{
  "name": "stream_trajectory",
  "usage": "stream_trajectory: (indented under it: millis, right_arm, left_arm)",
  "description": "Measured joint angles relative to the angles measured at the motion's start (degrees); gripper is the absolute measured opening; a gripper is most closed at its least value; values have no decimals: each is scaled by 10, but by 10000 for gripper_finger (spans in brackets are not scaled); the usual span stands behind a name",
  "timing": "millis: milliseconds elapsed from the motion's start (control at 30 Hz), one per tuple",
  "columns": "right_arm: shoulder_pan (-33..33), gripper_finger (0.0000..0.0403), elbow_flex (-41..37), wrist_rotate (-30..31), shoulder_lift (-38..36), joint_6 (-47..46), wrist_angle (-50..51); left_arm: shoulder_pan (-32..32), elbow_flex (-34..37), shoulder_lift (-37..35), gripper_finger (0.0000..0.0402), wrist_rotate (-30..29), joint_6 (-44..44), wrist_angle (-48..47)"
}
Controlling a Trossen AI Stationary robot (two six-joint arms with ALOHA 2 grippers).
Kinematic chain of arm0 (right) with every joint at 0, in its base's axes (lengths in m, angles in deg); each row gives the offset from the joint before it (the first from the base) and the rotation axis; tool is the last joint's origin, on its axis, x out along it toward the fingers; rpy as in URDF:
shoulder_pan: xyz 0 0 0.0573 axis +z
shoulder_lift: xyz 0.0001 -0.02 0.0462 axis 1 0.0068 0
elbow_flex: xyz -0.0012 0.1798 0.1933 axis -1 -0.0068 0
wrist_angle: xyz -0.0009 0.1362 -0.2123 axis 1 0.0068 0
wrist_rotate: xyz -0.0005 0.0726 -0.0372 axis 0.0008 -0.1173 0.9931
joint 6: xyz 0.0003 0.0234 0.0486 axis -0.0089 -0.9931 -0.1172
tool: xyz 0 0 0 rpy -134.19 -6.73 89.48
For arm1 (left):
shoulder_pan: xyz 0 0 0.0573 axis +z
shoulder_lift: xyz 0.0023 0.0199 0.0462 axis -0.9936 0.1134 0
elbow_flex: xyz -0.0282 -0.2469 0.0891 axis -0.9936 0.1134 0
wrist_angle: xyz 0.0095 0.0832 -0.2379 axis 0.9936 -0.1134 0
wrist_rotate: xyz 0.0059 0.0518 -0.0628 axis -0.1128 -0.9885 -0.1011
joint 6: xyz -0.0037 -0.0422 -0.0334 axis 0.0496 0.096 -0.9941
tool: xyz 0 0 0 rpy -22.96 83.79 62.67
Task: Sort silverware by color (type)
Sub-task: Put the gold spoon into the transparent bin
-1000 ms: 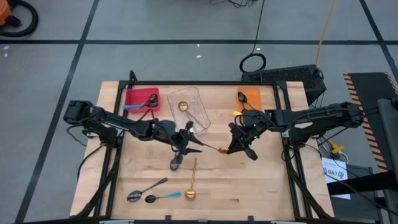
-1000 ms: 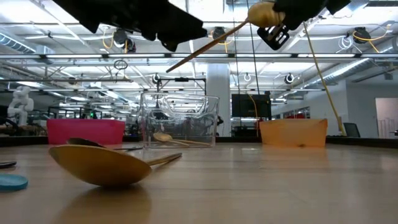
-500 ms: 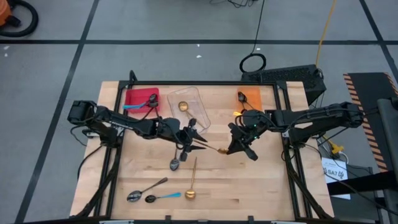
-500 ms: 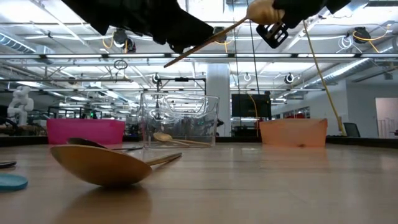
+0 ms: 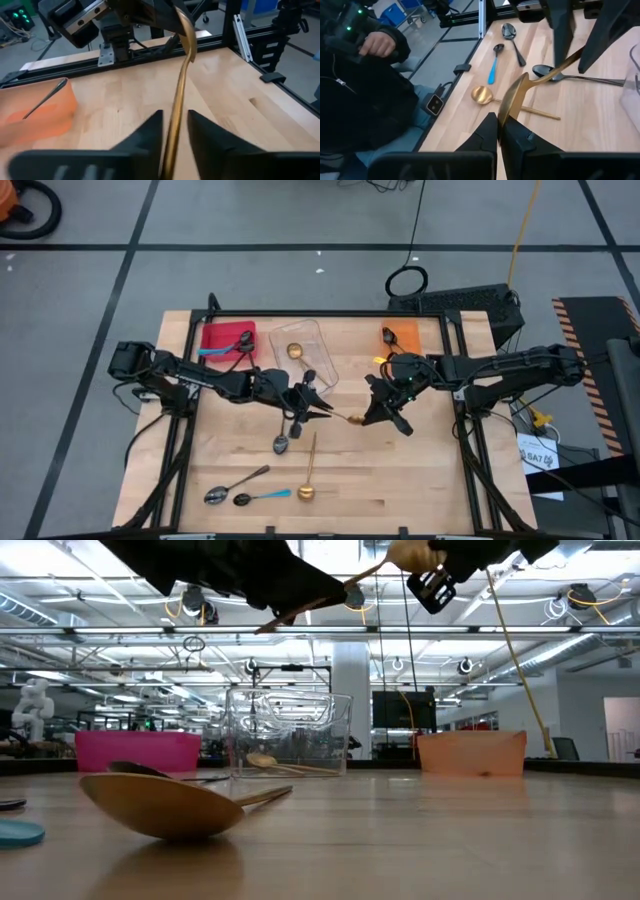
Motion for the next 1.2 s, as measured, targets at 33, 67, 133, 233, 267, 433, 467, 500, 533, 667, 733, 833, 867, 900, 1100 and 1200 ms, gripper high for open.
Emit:
stream_trajectory:
  millis: [33,67,133,233,267,433,467,500,533,667,733,833,867,900,1100,1200]
  right_arm:
    - [0,0,0,2,0,3,0]
    - [0,2,0,8,0,6,1]
    - [0,9,0,15,0,10,3]
    - [-1,20,0,38,-1,19,5]
    - [-1,25,0,46,-1,22,5]
    - [-10,59,0,106,-2,23,2]
    - [-14,71,0,105,-3,22,1]
    - [-18,82,0,104,-4,21,1]
    - [-23,95,0,102,-4,18,1]
    - [-45,142,0,103,-5,8,7]
    - [-59,161,0,111,-13,7,20]
    - [-79,180,0,157,-31,7,44]
    - [-86,183,0,176,-37,10,57]
    - [-92,185,0,198,-43,12,68]
    - [-123,178,0,275,-52,-60,61]
    - [-128,170,-1,274,-37,-137,31]
  left_arm:
    - [0,0,0,70,-2,-2,0]
    - [0,0,0,47,3,-1,-4]
    - [-3,0,0,26,-2,-7,-8]
    - [-12,1,0,26,-31,-7,-10]
    - [-18,2,0,26,-47,-4,-10]
    - [-33,1,-9,26,-143,18,-2]
    - [-35,1,-13,26,-152,26,-3]
    - [-36,1,-18,26,-155,31,-12]
    - [-36,1,-23,26,-163,33,-16]
    - [-38,0,-45,26,-224,46,-56]
    - [-41,-8,-55,26,-273,47,-92]
    - [-43,-33,-72,26,-361,39,-205]
    - [-44,-50,-72,26,-394,34,-243]
    - [-45,-67,-71,26,-425,30,-278]
    - [-55,-139,-64,26,-555,10,-484]
    - [-57,-157,-65,26,-560,13,-496]
